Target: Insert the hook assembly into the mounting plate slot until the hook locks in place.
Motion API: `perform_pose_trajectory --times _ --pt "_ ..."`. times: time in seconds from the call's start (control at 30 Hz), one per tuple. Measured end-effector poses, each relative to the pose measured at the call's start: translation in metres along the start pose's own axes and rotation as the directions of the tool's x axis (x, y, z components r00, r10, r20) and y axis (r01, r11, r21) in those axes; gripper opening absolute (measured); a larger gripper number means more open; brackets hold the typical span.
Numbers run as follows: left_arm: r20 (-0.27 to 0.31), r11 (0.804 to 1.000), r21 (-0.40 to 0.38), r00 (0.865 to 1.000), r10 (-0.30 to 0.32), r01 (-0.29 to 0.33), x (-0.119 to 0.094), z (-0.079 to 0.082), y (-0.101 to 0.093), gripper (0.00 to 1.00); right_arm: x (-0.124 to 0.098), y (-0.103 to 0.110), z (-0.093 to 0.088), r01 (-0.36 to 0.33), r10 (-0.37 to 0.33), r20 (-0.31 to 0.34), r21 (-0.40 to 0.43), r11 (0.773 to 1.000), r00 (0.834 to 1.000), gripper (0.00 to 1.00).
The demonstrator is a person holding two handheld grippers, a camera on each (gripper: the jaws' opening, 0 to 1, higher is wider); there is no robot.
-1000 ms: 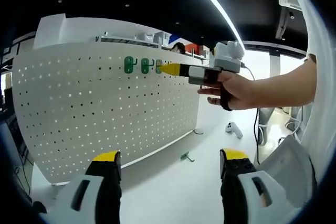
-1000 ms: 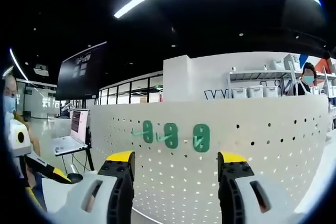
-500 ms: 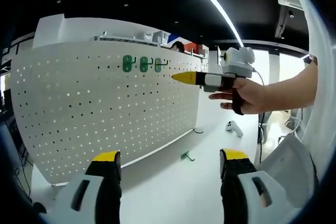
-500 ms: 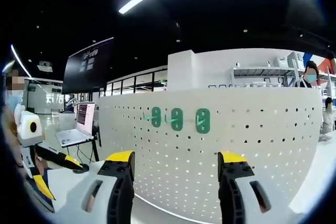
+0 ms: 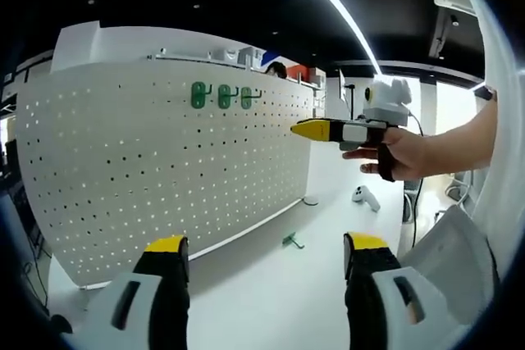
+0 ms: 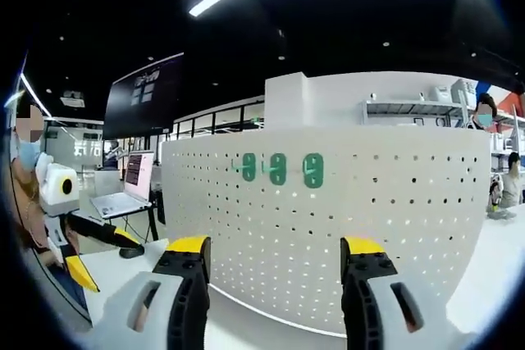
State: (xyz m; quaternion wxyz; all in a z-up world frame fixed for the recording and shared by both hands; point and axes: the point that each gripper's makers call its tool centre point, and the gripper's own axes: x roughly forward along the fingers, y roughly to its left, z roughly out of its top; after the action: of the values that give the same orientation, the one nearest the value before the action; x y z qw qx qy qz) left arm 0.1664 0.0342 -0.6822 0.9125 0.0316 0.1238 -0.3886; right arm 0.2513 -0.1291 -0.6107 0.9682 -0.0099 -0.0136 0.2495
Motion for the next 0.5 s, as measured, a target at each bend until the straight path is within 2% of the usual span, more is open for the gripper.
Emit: perform_pose_trajectory --times 0.5 --pt "-0.021 1.000 -0.011 1.000 0.007 -0.007 -0.007 -0.015 0.000 0.80 -0.023 0.004 -0.022 -0.013 0.013 -0.046 0.005 1.000 0.999 0.62"
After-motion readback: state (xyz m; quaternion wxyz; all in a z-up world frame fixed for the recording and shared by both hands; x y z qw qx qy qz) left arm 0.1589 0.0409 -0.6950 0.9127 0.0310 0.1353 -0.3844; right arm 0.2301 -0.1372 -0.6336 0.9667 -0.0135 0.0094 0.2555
